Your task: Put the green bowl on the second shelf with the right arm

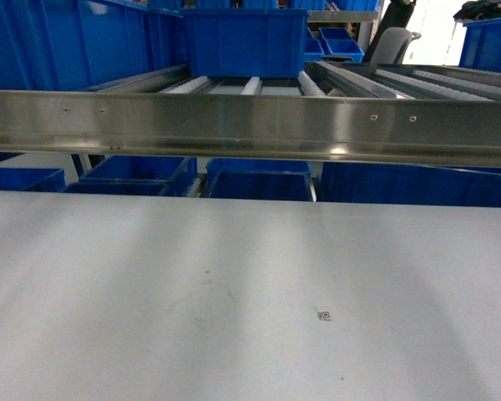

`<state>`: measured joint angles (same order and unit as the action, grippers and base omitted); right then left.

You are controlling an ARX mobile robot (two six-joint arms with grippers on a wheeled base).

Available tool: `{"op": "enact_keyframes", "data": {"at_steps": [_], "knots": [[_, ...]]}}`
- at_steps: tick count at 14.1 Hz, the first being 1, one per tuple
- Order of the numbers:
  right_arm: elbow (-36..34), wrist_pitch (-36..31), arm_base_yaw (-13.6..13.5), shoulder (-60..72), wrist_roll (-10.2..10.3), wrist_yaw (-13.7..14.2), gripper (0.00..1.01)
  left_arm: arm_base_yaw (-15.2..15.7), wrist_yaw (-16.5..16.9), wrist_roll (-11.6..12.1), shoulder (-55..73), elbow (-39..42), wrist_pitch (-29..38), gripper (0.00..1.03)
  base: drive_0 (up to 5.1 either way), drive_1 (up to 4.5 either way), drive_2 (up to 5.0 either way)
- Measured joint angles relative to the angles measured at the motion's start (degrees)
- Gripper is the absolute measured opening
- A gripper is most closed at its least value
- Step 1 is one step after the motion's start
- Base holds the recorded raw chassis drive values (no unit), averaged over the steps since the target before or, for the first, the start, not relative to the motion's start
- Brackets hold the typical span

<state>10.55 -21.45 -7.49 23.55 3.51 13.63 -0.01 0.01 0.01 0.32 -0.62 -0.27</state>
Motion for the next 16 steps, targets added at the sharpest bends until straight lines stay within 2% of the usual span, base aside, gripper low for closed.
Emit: {"op": "enact_keyframes", "data": {"at_steps": [6, 16], "knots": [[0.0, 0.0, 0.0, 0.0, 0.0, 0.0, 0.02, 0.0, 0.0, 0.0, 0.0, 0.0, 0.1, 0.98, 0.0, 0.0, 0.0], [0.0, 0.0, 0.0, 0.0, 0.0, 0.0, 0.02, 0.0, 0.0, 0.0, 0.0, 0.0, 0.0, 0.98, -5.1, 2.31, 2.3]]}}
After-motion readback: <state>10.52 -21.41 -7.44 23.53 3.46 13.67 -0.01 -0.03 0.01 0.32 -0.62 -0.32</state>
